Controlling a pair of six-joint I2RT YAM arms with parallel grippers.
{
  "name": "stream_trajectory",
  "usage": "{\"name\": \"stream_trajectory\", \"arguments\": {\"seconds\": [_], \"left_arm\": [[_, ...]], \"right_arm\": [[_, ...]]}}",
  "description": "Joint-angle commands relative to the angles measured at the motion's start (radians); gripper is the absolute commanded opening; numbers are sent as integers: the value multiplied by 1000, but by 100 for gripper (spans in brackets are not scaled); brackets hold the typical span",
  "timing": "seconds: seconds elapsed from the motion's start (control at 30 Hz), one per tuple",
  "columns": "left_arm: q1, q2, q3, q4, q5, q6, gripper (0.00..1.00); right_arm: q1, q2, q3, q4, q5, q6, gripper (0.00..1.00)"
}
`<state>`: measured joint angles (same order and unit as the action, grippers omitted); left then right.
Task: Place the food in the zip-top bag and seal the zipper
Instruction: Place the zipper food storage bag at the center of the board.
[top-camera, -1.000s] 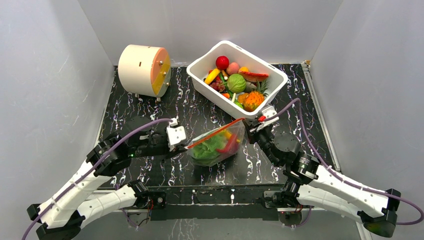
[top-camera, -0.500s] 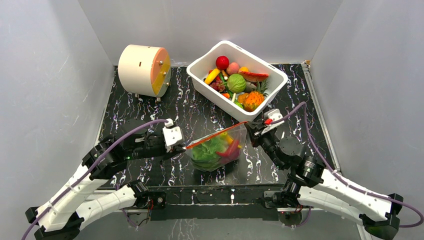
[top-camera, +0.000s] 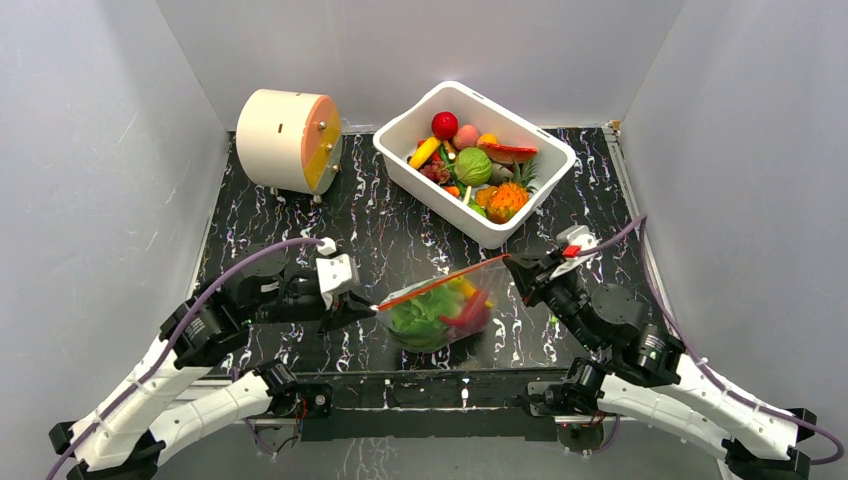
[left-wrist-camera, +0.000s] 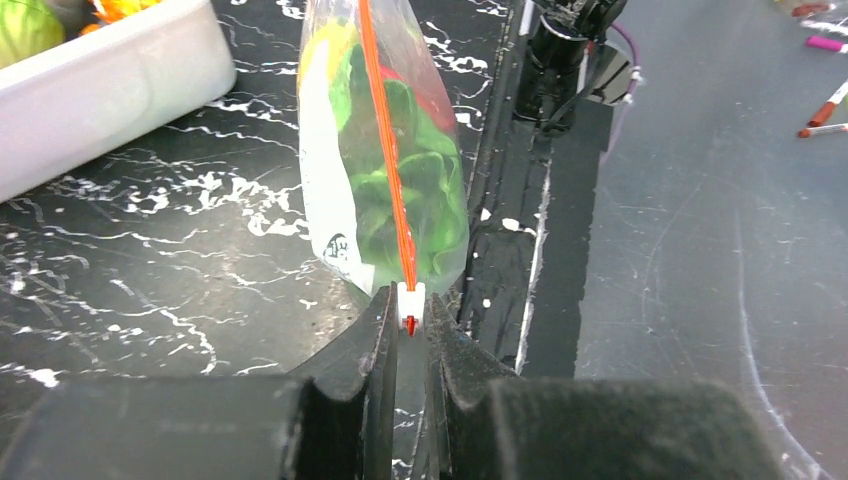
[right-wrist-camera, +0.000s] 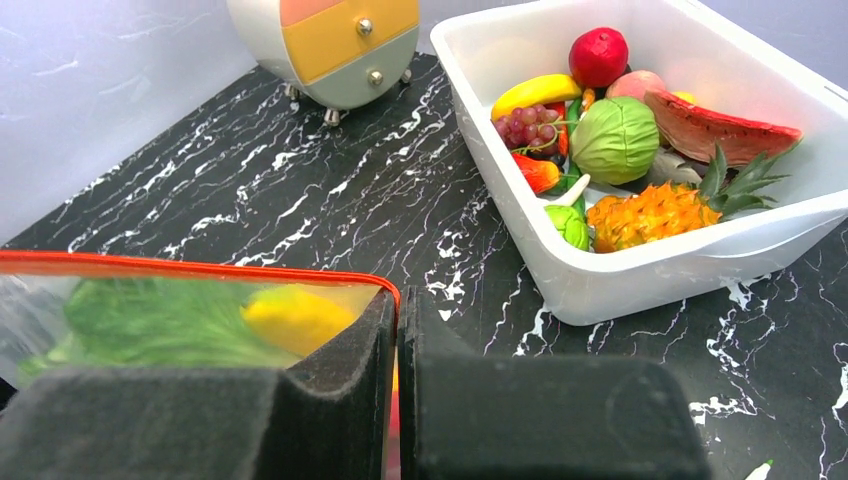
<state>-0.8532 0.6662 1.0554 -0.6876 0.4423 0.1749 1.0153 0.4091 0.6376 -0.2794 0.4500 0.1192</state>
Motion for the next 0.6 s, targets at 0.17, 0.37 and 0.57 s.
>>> {"name": "stream_trajectory", "arguments": {"seconds": [0.17, 0.37, 0.57], "left_arm": [[0, -24, -156, 120, -5, -191, 0], [1, 16, -178, 133, -238, -305, 0], [1, 67, -181, 101, -489, -447, 0]], "right_arm": [[-25, 67, 16, 149, 155, -98, 0], [-27, 300, 7, 302, 149, -200, 0], [-111, 520, 44, 509, 22, -277, 1]]}}
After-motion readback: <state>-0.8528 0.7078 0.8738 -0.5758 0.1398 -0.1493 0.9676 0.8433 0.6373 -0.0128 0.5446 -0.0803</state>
